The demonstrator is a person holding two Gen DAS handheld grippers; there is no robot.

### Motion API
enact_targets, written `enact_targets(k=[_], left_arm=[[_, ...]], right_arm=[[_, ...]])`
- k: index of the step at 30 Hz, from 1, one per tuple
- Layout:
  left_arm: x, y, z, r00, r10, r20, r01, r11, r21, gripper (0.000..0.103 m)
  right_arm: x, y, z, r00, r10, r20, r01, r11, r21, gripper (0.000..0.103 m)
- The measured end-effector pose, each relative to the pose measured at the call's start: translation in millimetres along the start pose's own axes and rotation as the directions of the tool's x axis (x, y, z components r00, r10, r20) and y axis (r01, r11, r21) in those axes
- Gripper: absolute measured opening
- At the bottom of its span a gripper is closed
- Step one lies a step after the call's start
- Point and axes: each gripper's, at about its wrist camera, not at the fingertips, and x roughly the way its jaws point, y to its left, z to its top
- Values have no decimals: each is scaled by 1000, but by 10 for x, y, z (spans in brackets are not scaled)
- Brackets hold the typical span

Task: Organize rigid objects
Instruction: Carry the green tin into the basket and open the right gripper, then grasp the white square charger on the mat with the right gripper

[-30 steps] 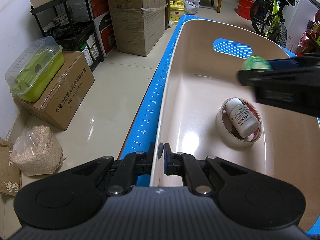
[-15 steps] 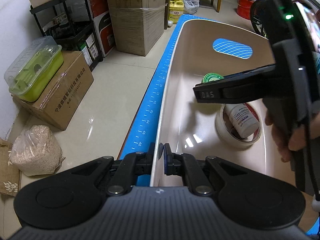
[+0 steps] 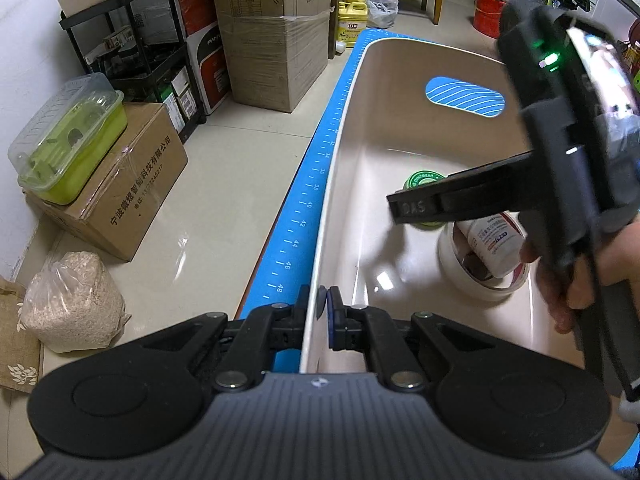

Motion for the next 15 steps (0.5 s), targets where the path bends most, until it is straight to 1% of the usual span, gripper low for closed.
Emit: enact_targets(k=[3,6,10,15], left_arm=[[-1,4,5,1000,1,1,-1,1000,3,9],[0,11,10,1000,1,1,-1,1000,5,9],[-3,2,10,1000,8,2,-8,1000,13,9],[-4,-2,8,1000,8,2,-8,1000,13,9]], right_arm=[[-148,-42,13,1000,17,26,-18,1000,24,62],[-419,-75,-16,997,25,77,-27,999,20,64],[-825,-152,-102,991,17,129,-17,1000,-2,64],[-1329,-380,-226,979,-1,205,-4,1000,25,65]])
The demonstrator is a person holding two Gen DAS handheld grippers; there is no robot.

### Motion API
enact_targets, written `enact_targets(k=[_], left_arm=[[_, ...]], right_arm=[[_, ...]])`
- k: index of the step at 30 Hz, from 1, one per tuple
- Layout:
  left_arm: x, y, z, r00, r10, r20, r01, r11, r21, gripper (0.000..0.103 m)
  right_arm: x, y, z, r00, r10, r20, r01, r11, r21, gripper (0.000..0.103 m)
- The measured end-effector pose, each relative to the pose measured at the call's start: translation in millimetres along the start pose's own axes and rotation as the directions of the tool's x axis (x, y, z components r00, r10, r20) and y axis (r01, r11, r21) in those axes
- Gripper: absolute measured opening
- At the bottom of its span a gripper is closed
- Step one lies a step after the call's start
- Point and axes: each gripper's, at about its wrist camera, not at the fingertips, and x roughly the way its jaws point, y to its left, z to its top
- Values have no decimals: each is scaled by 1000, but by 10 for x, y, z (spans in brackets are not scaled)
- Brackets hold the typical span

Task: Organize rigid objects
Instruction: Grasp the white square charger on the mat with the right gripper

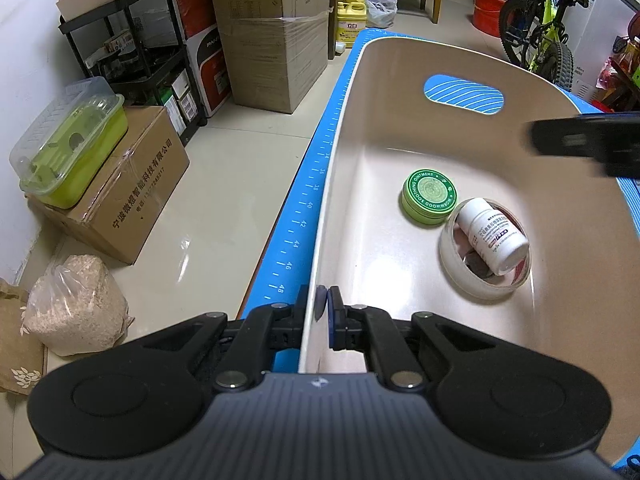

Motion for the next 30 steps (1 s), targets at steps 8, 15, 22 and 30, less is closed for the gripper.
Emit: enact_targets(k=[8,15,22,30], left_arm=[[0,0,0,1000,1,0,-1,1000,1,9],[-6,-4,-7,1000,5,1,-5,1000,3,10],[-6,-3,-9,1000,4,1,-4,1000,5,10],[-4,-9,-7,1000,5,1,-5,1000,4,10]], right_arm=[[-644,-560,-374,991,-123,55,118,989,90,66],[-618,-1111,-983,964,-252,-84,263,950,170,67],[-299,-1408,-1416,935,-299,-194,340,909,239,67],[-99,-1494,-1636,928,-304,-216,361,877,317,67]])
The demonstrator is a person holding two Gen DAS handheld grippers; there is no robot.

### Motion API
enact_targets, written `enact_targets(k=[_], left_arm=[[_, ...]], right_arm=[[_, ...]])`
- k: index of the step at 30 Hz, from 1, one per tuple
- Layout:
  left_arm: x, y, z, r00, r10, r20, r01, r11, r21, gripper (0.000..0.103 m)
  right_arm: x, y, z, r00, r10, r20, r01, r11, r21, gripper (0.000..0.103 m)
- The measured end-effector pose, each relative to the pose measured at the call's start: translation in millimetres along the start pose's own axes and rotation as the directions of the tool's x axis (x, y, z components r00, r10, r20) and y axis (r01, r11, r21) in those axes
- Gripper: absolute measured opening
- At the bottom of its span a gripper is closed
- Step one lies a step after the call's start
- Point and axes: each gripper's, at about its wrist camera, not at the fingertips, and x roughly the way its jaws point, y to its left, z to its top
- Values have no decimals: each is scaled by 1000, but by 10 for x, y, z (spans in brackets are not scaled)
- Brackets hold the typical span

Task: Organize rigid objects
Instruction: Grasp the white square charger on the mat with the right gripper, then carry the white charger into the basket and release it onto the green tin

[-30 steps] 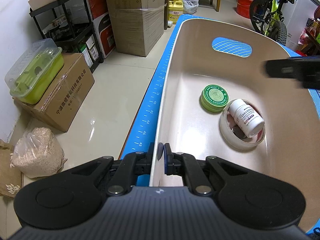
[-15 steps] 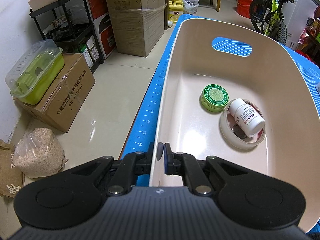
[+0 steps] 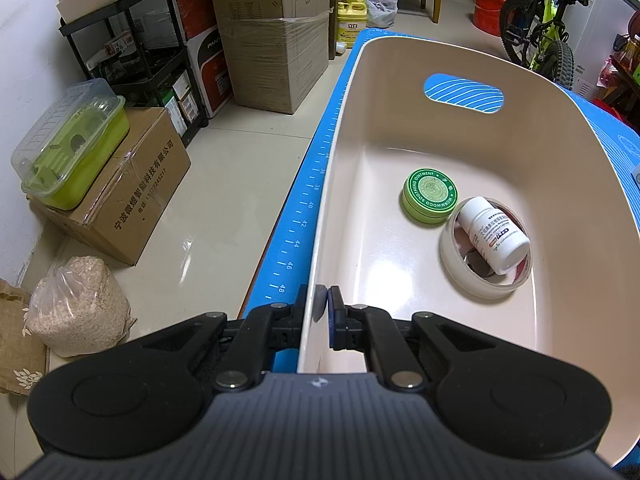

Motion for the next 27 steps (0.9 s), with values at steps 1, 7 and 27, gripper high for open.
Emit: enact_targets(k=[1,7,27], left_arm=[[-1,0,-1,1000,0,0,0,1000,0,10],[0,0,0,1000,0,0,0,1000,0,10],[-1,-3,-5,1000,2,0,-2,1000,1,10]], right_arm=[[-3,-7,11,1000,3,3,-3,1000,12,67],[-5,-31,-5,999,36,13,-37,998,60,51],[-1038,760,578,915,219,338,-186,974,-127,50]])
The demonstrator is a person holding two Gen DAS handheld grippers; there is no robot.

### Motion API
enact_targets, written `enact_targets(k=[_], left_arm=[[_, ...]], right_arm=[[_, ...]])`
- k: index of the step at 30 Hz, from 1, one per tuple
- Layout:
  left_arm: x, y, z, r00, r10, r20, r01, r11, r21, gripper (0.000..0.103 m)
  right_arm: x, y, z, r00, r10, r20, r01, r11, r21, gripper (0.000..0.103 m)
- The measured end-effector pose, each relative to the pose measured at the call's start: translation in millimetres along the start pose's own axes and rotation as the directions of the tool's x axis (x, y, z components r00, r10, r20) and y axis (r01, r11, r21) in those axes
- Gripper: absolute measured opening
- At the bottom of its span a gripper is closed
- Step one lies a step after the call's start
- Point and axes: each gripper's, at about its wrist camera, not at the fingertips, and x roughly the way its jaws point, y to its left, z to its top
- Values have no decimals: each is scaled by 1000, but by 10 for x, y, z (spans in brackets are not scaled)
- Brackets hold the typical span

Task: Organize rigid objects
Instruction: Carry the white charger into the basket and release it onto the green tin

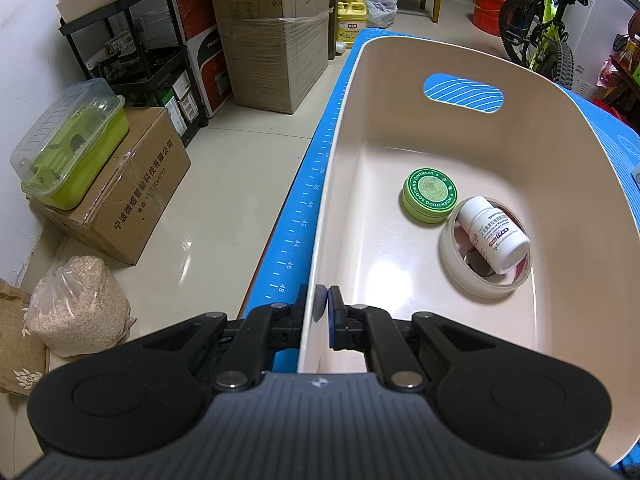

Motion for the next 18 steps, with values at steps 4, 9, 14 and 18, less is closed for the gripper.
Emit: enact_targets(k=[4,9,14,18], left_arm=[[-1,-2,-1,1000,0,0,0,1000,0,10],[-1,-3,-2,1000,-3,-1,3,1000,0,10],[1,0,-1,1000,-5,-1,5,1000,-2,9],[0,-2,1,1000,-5,-1,5,1000,-1,9]], right_arm=[[150,426,160,998,70,5,-69,993,-100,50],[578,861,286,991,116,-65,-126,977,-173,50],[981,1222,306,975,146,-166,-179,961,-210,50],[1204,1402,179,963,137,-232,-195,949,-248,50]])
